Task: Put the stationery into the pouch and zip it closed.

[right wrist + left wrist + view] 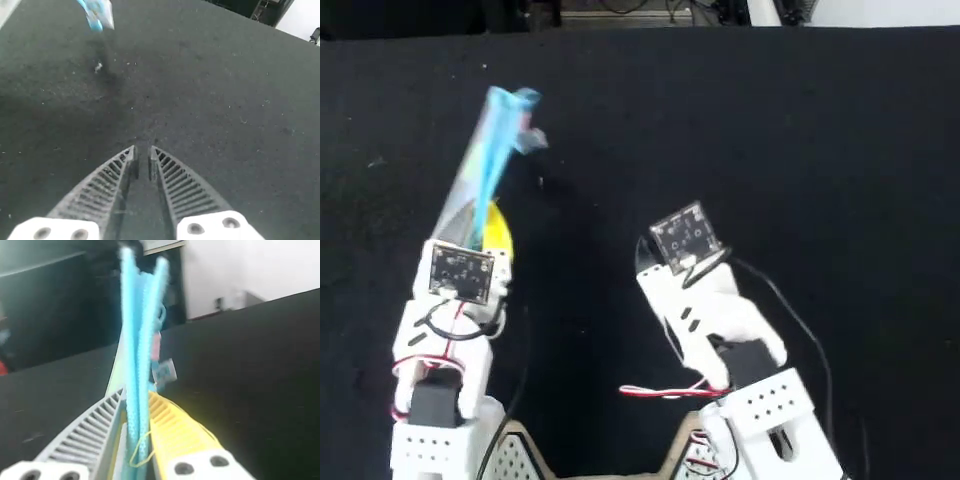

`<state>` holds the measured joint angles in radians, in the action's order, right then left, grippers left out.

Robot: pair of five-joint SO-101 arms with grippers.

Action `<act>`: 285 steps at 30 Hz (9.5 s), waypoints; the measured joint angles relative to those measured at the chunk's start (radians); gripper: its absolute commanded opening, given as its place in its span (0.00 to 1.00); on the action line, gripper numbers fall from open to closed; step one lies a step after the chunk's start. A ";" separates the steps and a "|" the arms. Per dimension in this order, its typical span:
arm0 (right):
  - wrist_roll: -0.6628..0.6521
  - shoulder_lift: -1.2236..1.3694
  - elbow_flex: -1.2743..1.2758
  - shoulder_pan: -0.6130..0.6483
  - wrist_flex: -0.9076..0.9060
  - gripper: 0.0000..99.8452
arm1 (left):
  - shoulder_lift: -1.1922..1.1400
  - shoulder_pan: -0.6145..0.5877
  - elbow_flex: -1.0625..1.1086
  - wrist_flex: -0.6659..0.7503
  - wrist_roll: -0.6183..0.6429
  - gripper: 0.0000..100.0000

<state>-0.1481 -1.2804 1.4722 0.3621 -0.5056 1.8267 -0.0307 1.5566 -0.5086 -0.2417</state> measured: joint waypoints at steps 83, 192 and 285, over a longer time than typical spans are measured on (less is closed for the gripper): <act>0.000 -0.031 0.061 -0.376 -0.356 0.04 | -0.011 -0.331 0.017 -0.729 -0.021 0.07; 0.173 -0.041 0.160 -0.477 -0.539 0.04 | -0.006 0.066 0.121 -0.697 0.540 0.07; 0.173 -0.041 0.160 -0.477 -0.539 0.04 | -0.006 -0.269 0.124 -0.772 0.155 0.07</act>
<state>0.0253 -1.3218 1.6318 -0.1151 -1.0441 1.8205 -0.2992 1.6809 -1.2804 -0.0867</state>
